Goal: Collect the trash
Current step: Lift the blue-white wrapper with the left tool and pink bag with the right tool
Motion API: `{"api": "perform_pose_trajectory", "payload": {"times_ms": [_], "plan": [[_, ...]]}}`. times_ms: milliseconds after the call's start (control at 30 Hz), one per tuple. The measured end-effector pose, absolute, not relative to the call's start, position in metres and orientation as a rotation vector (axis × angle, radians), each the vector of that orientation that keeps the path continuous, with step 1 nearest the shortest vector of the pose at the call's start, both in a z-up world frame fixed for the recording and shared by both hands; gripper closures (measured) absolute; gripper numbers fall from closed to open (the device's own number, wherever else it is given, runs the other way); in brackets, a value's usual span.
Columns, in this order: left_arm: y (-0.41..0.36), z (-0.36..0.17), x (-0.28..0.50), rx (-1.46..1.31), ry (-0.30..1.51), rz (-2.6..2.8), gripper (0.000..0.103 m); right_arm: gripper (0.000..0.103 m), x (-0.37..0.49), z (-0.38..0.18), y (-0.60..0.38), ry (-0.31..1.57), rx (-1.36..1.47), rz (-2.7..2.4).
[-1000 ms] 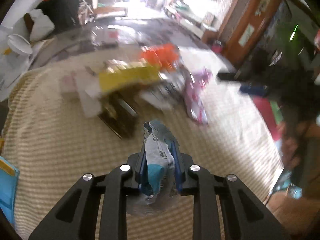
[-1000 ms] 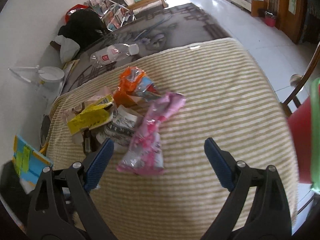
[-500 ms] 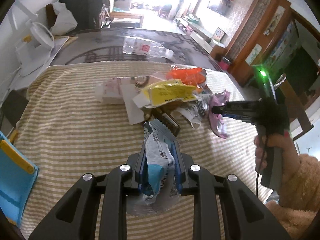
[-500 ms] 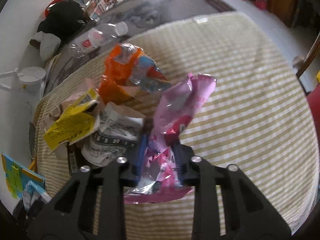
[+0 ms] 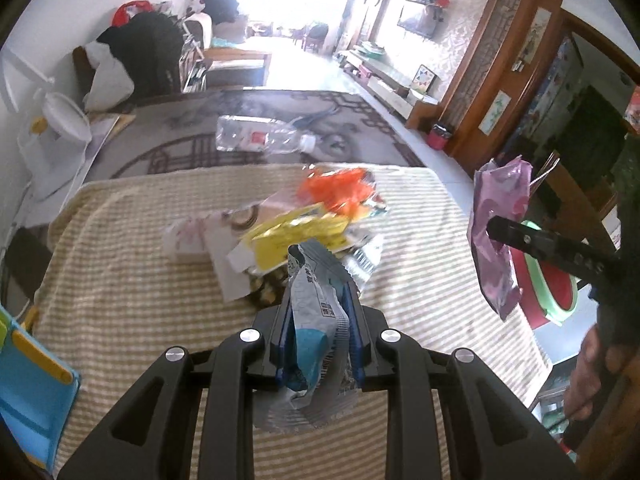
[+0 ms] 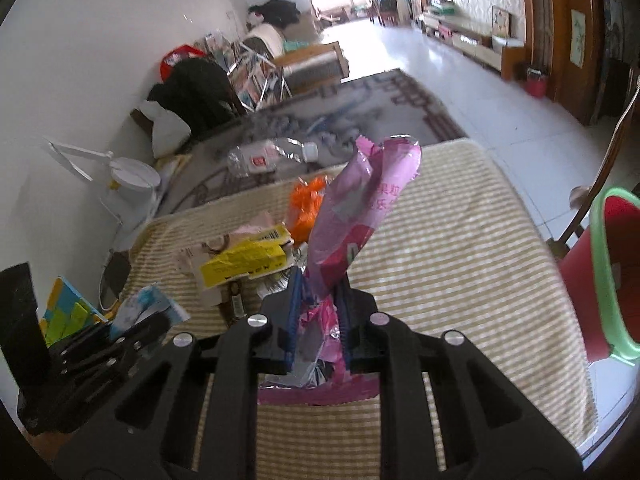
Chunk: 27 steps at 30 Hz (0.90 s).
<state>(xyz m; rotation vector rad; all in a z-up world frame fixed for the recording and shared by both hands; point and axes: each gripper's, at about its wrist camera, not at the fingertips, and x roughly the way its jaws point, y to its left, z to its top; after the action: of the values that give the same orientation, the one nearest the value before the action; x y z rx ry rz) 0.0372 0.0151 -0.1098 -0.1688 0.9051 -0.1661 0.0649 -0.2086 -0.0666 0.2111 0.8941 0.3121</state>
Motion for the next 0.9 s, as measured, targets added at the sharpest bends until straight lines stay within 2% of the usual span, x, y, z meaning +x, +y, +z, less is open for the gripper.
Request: {"api": "perform_pose_trajectory", "payload": {"times_ms": [300, 900], "plan": [[0.001, -0.084, 0.04, -0.134, 0.844, -0.16, 0.082, 0.086, 0.05, -0.055, -0.214, 0.857, 0.199, 0.316], [0.0, -0.096, 0.029, -0.088, 0.888, -0.13, 0.082, 0.086, 0.04, -0.059, -0.217, 0.881, 0.203, 0.318]]}}
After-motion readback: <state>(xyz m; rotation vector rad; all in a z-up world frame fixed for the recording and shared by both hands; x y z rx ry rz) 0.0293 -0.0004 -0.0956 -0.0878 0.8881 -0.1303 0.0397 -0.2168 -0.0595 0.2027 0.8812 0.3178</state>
